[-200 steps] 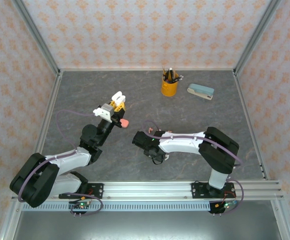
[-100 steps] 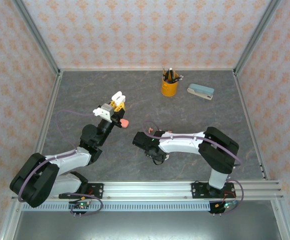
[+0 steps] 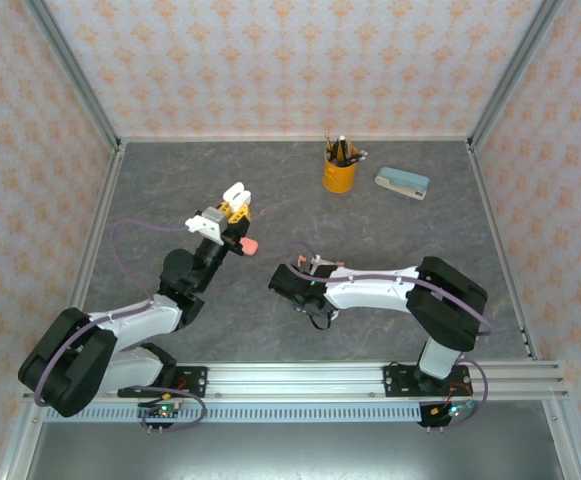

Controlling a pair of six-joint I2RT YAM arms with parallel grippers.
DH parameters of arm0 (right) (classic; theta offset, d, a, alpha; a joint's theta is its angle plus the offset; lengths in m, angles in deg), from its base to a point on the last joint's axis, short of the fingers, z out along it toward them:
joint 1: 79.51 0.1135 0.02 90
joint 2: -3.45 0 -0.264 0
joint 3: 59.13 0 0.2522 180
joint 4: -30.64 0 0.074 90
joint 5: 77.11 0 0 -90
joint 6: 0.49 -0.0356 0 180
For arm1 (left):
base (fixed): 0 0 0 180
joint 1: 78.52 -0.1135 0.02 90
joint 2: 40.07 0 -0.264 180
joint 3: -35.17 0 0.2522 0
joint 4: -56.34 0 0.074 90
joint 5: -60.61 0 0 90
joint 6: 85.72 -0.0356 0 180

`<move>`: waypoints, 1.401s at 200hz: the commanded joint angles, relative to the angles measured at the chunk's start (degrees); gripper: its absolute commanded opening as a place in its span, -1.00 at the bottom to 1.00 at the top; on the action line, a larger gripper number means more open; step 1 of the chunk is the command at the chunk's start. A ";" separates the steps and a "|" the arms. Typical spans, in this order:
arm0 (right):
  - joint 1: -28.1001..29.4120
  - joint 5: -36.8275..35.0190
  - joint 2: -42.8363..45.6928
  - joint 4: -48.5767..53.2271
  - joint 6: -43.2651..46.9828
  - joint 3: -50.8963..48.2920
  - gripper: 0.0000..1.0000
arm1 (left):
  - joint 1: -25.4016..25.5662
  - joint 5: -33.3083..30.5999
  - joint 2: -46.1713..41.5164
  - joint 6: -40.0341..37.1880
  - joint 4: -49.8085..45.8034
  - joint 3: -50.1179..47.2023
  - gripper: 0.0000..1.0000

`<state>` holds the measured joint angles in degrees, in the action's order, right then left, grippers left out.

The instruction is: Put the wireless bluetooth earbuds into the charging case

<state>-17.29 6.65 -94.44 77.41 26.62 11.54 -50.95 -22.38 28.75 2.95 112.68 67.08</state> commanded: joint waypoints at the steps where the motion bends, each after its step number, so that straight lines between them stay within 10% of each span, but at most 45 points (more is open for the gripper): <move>1: 0.09 -1.71 -0.90 2.49 4.04 2.15 -0.46 | -0.50 0.03 -1.49 0.50 0.92 -0.93 -1.00; 102: 0.08 2.07 -6.98 7.81 8.23 6.83 -0.14 | -0.56 -0.06 -2.02 0.43 0.58 -1.37 -1.00; 280: -2.29 2.26 -6.86 6.46 3.48 7.70 -0.12 | -0.50 -0.04 -1.78 0.50 0.73 -1.37 -1.00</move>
<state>-19.17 8.62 -101.08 83.60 31.60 19.84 -50.95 -22.38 27.89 2.97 112.29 66.19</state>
